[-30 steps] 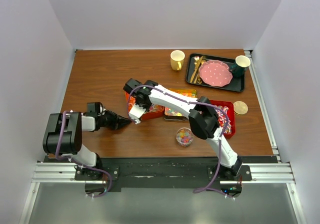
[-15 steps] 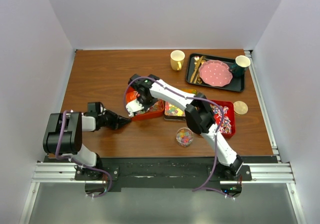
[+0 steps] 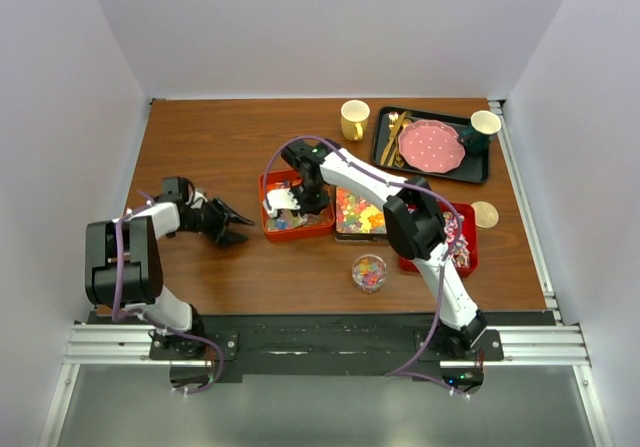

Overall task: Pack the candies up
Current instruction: Scoop the fake candies from the storage box.

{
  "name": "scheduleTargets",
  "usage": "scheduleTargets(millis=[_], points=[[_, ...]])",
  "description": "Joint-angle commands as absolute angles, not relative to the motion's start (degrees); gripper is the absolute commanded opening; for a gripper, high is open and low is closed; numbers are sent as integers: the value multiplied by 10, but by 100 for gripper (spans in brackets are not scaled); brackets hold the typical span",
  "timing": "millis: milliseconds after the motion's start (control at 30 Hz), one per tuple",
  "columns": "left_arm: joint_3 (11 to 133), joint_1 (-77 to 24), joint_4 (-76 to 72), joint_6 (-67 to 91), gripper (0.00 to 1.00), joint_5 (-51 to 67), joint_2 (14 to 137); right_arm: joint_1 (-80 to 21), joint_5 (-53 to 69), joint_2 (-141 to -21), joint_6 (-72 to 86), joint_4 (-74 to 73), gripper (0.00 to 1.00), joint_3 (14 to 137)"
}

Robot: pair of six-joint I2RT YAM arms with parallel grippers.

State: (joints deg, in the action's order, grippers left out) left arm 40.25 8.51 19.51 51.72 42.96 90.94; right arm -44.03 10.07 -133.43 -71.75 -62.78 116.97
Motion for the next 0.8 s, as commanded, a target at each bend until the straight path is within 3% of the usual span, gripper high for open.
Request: scheduleTargets(millis=[0,767], points=[[463,110,315,396,53,413,879,-402,105,-1285,-685,-629,0,1176],[461,156,256,375,59,462,833,-342,148,-1196,-602,-562,0,1079]])
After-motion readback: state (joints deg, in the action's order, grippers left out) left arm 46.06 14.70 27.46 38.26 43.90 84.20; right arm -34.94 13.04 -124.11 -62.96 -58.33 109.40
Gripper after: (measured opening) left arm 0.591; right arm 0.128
